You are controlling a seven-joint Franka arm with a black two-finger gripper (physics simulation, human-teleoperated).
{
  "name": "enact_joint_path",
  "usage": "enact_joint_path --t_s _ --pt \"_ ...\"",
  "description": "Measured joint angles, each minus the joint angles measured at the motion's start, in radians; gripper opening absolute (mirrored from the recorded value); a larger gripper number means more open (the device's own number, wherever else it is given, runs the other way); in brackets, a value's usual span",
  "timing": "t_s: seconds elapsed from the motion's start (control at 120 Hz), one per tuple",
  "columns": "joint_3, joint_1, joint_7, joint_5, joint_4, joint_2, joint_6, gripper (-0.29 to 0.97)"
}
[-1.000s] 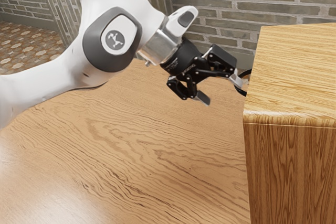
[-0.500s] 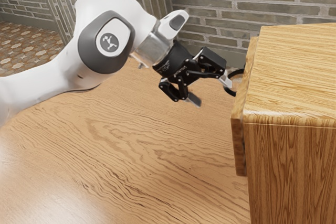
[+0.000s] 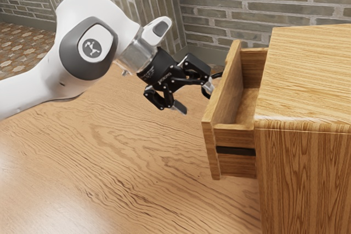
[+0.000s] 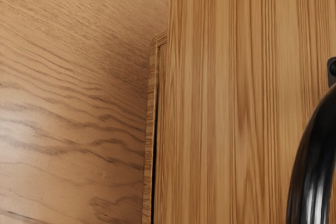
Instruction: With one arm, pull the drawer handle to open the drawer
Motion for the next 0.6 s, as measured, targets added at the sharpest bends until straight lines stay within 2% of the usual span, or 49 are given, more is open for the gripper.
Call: enact_joint_path --t_s 0.6 --pt "0.068 0.014 0.002 0.006 -0.097 -0.095 -0.005 0.68"
